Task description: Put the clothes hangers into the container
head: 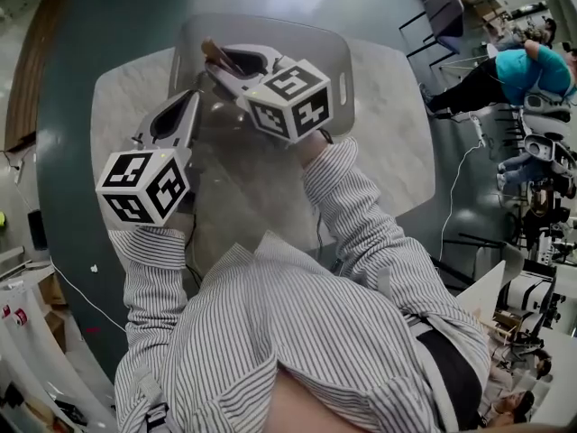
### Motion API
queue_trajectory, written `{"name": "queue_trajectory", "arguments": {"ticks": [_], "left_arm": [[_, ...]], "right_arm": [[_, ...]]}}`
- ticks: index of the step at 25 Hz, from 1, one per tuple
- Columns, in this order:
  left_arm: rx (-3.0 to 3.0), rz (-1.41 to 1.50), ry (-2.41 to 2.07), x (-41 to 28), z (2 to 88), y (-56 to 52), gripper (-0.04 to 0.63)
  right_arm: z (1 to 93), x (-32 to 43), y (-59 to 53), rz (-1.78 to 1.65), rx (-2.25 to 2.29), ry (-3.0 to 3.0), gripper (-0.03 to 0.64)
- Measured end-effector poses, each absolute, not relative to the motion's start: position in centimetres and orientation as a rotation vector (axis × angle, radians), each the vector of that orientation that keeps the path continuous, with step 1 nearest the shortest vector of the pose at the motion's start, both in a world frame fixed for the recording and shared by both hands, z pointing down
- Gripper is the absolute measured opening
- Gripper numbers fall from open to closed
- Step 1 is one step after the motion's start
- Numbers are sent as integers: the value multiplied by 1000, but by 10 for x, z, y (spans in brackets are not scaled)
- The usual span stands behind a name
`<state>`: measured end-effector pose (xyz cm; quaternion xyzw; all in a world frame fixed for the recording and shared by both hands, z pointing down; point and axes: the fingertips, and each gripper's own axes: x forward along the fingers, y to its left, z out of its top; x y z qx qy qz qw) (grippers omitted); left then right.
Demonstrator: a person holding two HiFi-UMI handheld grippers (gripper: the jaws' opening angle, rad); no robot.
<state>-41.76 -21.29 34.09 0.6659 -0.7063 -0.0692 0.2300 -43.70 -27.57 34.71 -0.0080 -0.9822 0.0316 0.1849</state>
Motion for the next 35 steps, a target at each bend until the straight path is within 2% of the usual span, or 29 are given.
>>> {"name": "queue_trajectory", "arguments": {"ticks": [24, 35], "left_arm": [[1802, -170, -1955, -420, 351, -192, 11], [1861, -161, -1974, -367, 326, -177, 11]], "right_arm": [[363, -432, -244, 128, -87, -2720, 114], [337, -363, -223, 166, -31, -2827, 112]]}}
